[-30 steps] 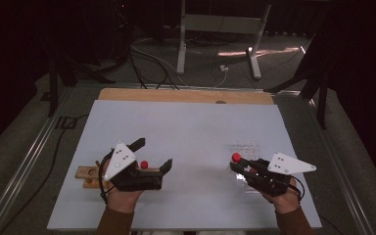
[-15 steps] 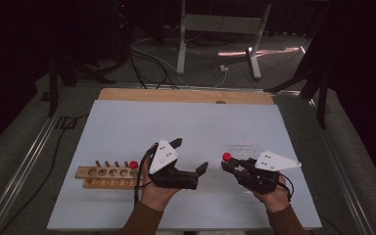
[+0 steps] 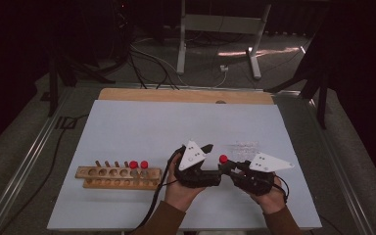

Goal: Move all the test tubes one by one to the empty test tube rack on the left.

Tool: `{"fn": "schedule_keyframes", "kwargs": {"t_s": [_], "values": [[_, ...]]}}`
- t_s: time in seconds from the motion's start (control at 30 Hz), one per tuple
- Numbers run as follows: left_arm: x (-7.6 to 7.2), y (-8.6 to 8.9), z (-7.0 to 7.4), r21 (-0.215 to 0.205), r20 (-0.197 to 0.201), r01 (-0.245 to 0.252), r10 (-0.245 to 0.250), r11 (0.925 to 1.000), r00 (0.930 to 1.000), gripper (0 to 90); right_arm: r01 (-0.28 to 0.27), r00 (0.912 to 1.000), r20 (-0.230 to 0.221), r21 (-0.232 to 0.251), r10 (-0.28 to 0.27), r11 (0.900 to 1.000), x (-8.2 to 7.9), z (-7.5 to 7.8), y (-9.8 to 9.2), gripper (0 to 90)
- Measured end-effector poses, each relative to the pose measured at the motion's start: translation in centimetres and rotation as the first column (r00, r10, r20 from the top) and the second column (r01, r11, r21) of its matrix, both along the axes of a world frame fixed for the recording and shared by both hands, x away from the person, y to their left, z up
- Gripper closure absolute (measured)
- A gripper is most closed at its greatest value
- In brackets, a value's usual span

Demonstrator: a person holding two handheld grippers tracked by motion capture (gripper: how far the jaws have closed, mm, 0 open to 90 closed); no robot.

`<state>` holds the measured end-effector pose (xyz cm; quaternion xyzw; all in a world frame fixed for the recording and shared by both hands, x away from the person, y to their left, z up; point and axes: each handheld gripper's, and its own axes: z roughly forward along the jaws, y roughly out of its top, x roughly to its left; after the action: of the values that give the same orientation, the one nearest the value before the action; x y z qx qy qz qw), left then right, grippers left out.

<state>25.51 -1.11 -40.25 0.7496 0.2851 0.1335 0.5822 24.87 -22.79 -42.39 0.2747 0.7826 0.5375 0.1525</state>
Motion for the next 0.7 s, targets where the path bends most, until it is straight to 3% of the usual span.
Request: {"fn": "schedule_keyframes", "kwargs": {"t_s": [0.1, 0.3, 0.4, 0.57, 0.7], "values": [[0.14, -0.14, -0.13, 0.015, -0.018, 0.018, -0.018, 0.9997, 0.9997, 47.9, -0.004, 1.0000, -0.002, -0.004, 0.004, 1.000, -0.01, -0.06, 0.06, 74.0], [0.21, -0.36, -0.32, 0.038, -0.037, 0.038, -0.037, 0.9985, 0.9986, 67.2, -0.009, 1.0000, -0.004, -0.006, 0.009, 1.000, -0.03, -0.11, 0.17, 74.0], [0.21, -0.37, -0.32, 0.034, -0.040, 0.040, -0.038, 0.9986, 0.9985, 70.3, -0.009, 0.9999, -0.008, -0.007, 0.009, 1.000, -0.03, -0.16, 0.12, 73.1], [0.27, -0.16, -0.21, 0.021, -0.042, 0.036, -0.035, 0.9991, 0.9985, 70.8, -0.007, 0.9999, -0.015, 0.003, 0.007, 1.000, 0.09, -0.07, -0.12, 49.2], [0.28, 0.07, -0.11, 0.019, -0.043, 0.031, -0.031, 0.9993, 0.9986, 70.9, 0.029, 0.9995, -0.013, -0.007, -0.029, 1.000, 0.12, -0.04, -0.29, 29.7]]}}
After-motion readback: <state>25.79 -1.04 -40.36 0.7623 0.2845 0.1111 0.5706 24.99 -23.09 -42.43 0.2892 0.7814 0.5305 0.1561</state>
